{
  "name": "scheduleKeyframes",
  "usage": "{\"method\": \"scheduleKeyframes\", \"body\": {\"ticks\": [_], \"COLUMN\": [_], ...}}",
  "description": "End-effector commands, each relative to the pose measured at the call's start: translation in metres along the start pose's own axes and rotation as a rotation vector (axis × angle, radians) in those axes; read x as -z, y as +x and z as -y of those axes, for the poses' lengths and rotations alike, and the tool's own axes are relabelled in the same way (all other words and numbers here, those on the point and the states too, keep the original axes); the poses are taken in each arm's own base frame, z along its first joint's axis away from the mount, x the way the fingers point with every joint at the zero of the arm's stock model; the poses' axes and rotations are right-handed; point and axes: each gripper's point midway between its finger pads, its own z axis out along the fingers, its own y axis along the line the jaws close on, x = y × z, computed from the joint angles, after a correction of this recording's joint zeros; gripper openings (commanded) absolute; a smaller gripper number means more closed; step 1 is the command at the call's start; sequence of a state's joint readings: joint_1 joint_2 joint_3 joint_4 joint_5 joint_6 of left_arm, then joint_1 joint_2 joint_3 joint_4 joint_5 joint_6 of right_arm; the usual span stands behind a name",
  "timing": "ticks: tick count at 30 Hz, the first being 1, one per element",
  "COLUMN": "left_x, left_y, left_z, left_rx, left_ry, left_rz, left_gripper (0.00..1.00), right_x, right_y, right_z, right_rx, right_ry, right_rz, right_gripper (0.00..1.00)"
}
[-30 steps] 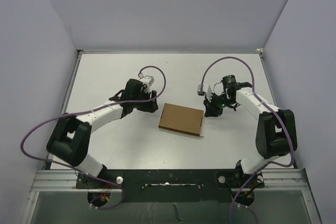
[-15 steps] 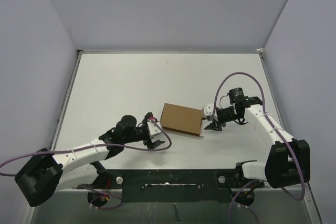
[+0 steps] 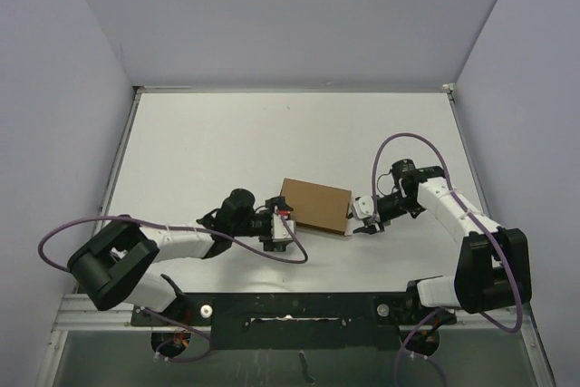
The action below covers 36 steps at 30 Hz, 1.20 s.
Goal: Fold the paper box
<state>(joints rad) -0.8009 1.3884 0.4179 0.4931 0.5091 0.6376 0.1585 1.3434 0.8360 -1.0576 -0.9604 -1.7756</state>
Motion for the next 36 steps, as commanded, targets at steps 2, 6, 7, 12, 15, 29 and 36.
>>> {"method": "scheduleKeyframes", "body": {"ticks": [2,6,7,12,15,29,36], "left_x": [-0.019,-0.027,-0.027,-0.03,-0.031,-0.034,-0.032], "left_y": [-0.021,-0.014,-0.013,-0.003,0.001,0.016,0.021], "left_z": [-0.029,-0.024,-0.023,-0.018,-0.02,-0.019,-0.017], "left_rx": [-0.09,-0.077,-0.076,-0.067,-0.068,-0.062,-0.064], "left_ry": [-0.009,0.026,0.028,0.036,0.022,0.01,0.005], "left_rz": [0.094,0.086,0.087,0.074,0.065,0.028,0.012], "left_gripper": [0.76,0.69,0.67,0.63,0.58,0.47,0.41], "right_x": [-0.001,-0.007,-0.008,-0.013,-0.016,-0.024,-0.025], "right_y": [-0.004,-0.003,-0.002,-0.001,0.0,0.005,0.008], "right_z": [0.002,-0.002,-0.002,-0.005,-0.007,-0.02,-0.022], "right_rx": [0.078,0.098,0.102,0.107,0.108,0.18,0.215], "right_ry": [0.002,-0.025,-0.03,-0.054,-0.068,-0.12,-0.121], "right_rz": [0.006,0.0,-0.004,-0.009,-0.014,-0.032,-0.043], "right_gripper": [0.4,0.39,0.39,0.38,0.36,0.35,0.31]}}
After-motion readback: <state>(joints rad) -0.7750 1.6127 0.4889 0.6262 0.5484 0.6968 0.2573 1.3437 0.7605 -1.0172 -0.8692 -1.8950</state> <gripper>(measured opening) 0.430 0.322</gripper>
